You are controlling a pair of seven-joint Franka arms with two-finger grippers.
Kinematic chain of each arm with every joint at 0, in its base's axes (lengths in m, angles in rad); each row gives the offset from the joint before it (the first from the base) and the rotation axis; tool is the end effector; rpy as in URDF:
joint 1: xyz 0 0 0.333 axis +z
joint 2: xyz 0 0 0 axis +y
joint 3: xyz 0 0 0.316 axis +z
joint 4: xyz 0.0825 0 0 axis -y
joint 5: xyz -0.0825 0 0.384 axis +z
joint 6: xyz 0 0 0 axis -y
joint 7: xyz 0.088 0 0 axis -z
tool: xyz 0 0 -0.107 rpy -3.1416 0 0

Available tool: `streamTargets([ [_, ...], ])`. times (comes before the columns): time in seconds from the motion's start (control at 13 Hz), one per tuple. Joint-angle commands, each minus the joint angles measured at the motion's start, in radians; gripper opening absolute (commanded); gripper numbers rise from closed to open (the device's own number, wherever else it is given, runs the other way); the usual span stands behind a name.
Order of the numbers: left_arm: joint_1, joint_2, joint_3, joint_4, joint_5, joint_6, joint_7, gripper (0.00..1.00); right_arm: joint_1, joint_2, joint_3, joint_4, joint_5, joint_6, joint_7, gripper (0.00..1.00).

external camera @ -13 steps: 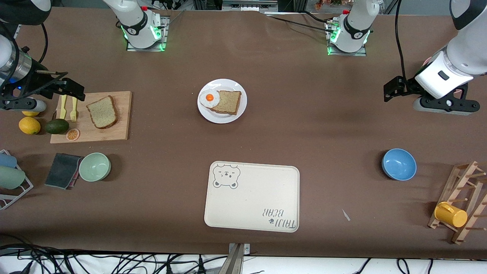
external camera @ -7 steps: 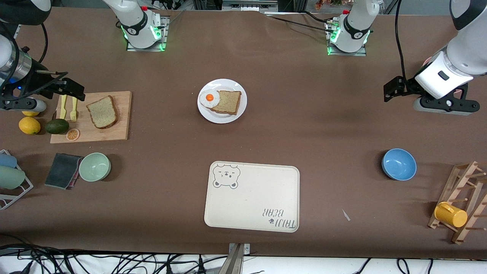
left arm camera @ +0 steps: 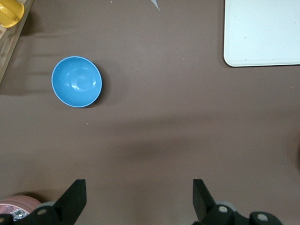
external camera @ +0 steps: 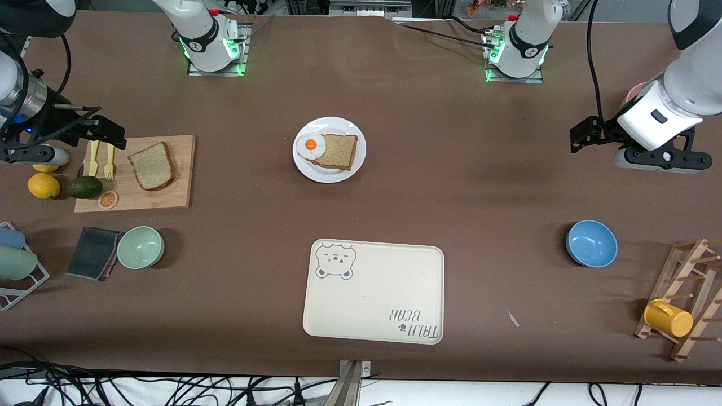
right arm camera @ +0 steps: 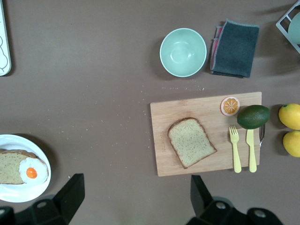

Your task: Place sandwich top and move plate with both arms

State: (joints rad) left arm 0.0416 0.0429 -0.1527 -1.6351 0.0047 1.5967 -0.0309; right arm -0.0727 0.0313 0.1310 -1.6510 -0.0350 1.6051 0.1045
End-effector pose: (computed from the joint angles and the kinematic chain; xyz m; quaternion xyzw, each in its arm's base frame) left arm 0.5622 -0.0606 0.5726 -0.9984 0.0403 0.0404 0.0019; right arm 0.5619 0.0281 0.5723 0.9989 -0.0218 -0.0371 0.0185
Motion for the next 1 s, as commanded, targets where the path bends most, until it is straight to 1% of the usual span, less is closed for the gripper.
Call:
streamTargets([
  [0.0,0.001,0.011,-0.004,0.026,0.034,-0.014,0.005,1.0,-0.012,-0.016,0.01,-0.015,0.017,-0.001,0.008,1.0],
  [0.77,0.0,0.015,-0.005,0.026,0.035,-0.012,0.003,1.0,-0.01,-0.016,0.012,-0.022,0.017,-0.001,0.009,1.0],
  [0.84,0.0,0.015,-0.005,0.026,0.035,-0.012,0.005,1.0,-0.01,-0.001,0.019,-0.044,0.012,0.027,0.006,1.0],
  [0.92,0.0,0.015,-0.005,0.026,0.035,-0.012,0.003,1.0,0.022,0.057,0.042,-0.023,-0.032,0.026,-0.014,1.0],
])
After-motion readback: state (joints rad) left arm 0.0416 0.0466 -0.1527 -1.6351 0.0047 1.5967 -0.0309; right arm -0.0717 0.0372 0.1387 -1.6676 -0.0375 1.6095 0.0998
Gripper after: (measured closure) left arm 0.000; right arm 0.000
